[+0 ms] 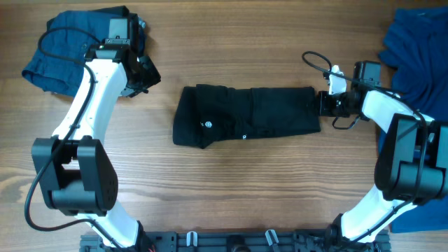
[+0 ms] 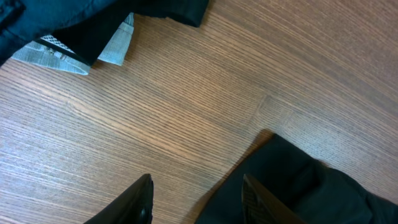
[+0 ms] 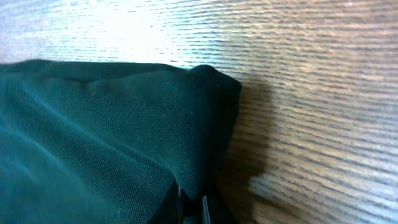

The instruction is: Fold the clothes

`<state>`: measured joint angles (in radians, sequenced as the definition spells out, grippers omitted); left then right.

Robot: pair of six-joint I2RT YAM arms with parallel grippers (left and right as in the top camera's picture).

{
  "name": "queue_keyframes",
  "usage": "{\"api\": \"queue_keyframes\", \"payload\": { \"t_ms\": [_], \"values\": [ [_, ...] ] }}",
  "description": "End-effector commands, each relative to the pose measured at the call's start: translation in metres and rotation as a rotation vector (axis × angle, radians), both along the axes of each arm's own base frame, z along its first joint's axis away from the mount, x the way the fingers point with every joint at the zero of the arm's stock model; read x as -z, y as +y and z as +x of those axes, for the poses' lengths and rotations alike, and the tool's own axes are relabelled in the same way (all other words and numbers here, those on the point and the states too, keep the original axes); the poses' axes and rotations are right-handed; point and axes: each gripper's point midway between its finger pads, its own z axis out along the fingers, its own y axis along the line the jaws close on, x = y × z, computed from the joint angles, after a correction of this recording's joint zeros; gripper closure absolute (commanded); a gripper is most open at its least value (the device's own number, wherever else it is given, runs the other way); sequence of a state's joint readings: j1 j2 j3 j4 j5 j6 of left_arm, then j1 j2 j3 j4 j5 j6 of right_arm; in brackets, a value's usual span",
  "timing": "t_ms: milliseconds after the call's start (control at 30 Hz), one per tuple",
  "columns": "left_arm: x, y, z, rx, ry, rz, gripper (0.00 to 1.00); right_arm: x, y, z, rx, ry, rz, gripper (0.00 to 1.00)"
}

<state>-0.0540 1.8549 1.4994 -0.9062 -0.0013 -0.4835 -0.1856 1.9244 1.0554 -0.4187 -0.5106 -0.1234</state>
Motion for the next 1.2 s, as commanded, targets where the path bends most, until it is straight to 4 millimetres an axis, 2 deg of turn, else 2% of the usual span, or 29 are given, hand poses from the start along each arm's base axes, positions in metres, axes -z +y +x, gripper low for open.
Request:
{"api": "queue_keyframes", "payload": {
  "t_ms": [0, 233, 400, 600, 700, 833, 967, 1167],
  "values": [
    [-0.002, -0.002, 0.0, 0.012, 0.0, -0.005, 0.54, 0.019, -0.015, -0.007, 0.083, 0.082, -0.01, 0.96],
    [-0.002, -0.002, 0.0, 0.011, 0.0, -0.005, 0.52, -0.005, -0.058, -0.003, 0.174, 0.018, -0.028, 0.96],
    [-0.002, -0.002, -0.001, 0.011, 0.004, -0.005, 0.52, -0.038, -0.089, -0.001, 0.191, -0.042, -0.068, 0.96],
    [-0.002, -0.002, 0.0, 0.011, 0.003, -0.005, 0.51, -0.091, -0.101, 0.013, 0.206, -0.057, -0.072, 0.96],
    [-0.002, -0.002, -0.001, 0.011, 0.004, -0.005, 0.51, -0.109, -0.101, 0.016, 0.207, -0.051, -0.07, 0.96],
    [-0.002, -0.002, -0.001, 0.011, 0.003, -0.005, 0.51, -0.113, -0.089, 0.009, 0.184, -0.007, -0.051, 0.96],
    [-0.003, -0.002, 0.002, 0.011, -0.008, -0.006, 0.51, -0.114, -0.061, 0.01, 0.213, 0.051, -0.004, 0.96],
    [-0.003, -0.002, 0.002, 0.011, -0.008, -0.006, 0.51, -0.13, 0.003, 0.019, 0.114, 0.062, 0.014, 0.96]
  ]
}}
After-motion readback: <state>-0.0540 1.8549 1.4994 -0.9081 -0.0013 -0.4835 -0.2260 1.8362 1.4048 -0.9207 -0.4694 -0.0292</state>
